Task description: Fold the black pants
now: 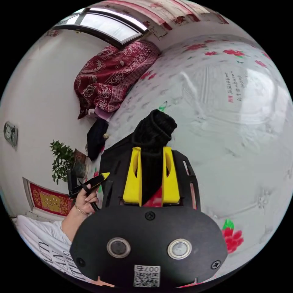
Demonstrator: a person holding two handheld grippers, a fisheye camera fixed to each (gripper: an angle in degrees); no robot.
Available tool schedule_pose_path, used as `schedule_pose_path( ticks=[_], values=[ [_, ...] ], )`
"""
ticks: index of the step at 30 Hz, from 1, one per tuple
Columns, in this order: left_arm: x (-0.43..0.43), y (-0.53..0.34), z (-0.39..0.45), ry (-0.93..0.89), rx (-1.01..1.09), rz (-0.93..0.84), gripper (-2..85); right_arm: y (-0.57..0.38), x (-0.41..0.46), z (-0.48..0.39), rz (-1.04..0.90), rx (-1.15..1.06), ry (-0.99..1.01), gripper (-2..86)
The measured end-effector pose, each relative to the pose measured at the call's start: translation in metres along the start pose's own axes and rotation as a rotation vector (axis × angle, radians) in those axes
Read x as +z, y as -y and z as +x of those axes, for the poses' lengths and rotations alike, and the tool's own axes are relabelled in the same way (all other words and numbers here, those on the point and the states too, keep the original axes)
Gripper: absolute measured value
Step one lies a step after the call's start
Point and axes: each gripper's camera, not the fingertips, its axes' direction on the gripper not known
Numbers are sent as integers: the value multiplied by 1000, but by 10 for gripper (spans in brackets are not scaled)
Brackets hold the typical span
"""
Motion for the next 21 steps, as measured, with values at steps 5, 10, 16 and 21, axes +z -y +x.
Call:
schedule_pose_path(
  ticks=[5,10,16,21],
  values=[
    [12,50,3,179,19,100,61,62,57,-65,-14,-101,-12,89],
    [-4,-34,35,363,228,144,58,-52,32,-87,-158,-334,-196,62],
    [24,-199,99,408,533,-204,48,-251,-72,-74,-456,-272,-473,16],
    [66,-332,176,352,848,-496,7,-362,-108,-114,-695,-274,-477,0]
  ],
)
